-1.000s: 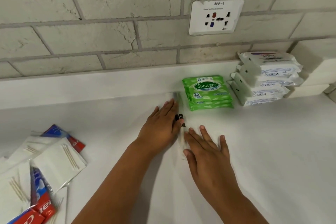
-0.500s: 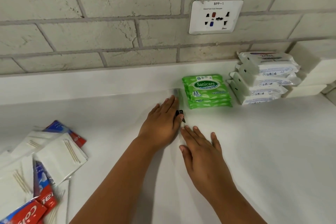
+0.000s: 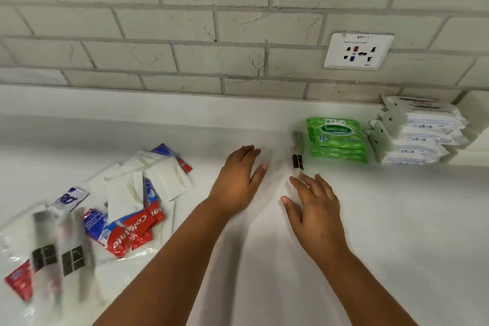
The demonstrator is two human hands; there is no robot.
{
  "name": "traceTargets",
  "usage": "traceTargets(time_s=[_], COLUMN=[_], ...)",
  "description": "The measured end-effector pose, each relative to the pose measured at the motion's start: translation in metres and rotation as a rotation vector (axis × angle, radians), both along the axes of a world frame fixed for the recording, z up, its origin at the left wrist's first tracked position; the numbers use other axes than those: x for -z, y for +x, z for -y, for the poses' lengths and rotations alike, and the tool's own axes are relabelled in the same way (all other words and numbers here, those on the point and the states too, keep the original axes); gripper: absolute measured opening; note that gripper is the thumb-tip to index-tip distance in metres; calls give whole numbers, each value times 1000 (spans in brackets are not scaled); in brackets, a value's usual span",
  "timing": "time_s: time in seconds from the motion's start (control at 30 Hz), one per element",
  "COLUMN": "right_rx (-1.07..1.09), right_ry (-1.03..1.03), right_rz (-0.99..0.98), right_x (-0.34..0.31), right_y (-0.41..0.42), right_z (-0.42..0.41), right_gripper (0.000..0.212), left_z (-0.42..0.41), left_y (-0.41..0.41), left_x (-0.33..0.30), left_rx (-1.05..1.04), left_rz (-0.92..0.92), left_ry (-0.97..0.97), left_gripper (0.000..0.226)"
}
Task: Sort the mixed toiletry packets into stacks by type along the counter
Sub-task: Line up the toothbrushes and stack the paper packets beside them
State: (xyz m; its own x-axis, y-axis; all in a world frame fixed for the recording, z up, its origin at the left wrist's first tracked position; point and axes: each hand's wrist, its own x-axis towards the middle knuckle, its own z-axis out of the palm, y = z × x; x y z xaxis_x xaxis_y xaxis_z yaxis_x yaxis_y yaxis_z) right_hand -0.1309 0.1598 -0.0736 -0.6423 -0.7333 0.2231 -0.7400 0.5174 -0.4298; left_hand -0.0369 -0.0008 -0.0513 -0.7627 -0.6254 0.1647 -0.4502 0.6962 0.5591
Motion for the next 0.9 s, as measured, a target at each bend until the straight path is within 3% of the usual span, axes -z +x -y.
traceTargets(time_s=[0.17,0.27,0.37,0.63,0.9], right_rx=[-124,-203,-271,-398,-292], right_ry=[-37,3,66,47,267], right_rz=[23,52,60,181,181], right_x=[-18,-28,-36,-36,-25], right_y=[64,112,158,272,316], right_z=[30,53,74,126,150], right_gripper=[53,44,49,40,60], left_z=[12,21,34,86,101], left_y=[91,147,198,325,356], left_x=[-21,-29,-35,-16,9], left_rx=[-237,-305,-343,-541,-441], left_rz=[15,10,13,184,327], left_ry=[0,-15,-25,-1,-206], left_gripper=[54,53,49,47,66])
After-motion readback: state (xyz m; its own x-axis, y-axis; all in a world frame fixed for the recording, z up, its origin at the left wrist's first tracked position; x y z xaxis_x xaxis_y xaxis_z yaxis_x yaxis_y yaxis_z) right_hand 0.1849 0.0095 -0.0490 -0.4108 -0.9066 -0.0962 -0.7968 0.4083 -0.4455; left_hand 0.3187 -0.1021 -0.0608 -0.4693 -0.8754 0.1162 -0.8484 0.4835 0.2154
